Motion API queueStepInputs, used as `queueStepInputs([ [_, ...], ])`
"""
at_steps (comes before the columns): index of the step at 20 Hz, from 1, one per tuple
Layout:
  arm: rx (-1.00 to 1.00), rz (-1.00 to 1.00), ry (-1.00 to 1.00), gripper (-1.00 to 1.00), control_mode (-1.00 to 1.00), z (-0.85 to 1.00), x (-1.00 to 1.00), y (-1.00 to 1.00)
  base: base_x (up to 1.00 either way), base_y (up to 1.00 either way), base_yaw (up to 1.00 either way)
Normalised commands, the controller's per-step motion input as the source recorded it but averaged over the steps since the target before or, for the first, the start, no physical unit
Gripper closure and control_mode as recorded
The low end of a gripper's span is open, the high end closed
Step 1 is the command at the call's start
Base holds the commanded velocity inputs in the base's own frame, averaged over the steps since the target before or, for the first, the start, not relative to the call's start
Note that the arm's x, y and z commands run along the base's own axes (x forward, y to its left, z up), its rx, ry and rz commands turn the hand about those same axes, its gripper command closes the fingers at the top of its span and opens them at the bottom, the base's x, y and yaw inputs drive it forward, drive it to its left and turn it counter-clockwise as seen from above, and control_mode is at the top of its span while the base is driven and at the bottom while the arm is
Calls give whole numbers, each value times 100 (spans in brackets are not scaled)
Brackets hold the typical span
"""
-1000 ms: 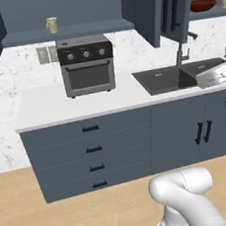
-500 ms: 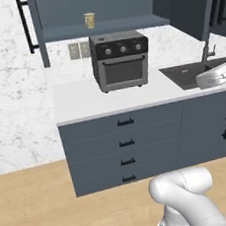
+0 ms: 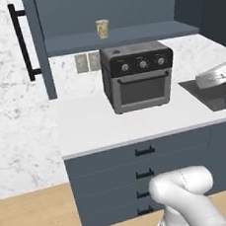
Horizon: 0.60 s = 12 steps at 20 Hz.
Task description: Gather all objects into one cabinet and sort the glasses and bowls to opposite sides.
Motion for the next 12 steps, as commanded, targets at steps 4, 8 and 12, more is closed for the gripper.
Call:
queueStepInputs([
  [4,0,0,0,-100,100,0,0,0,59,12,0],
  [8,0,0,0,-100,100,0,0,0,94,0,0],
  [12,0,0,0,-100,100,0,0,0,100,0,0],
])
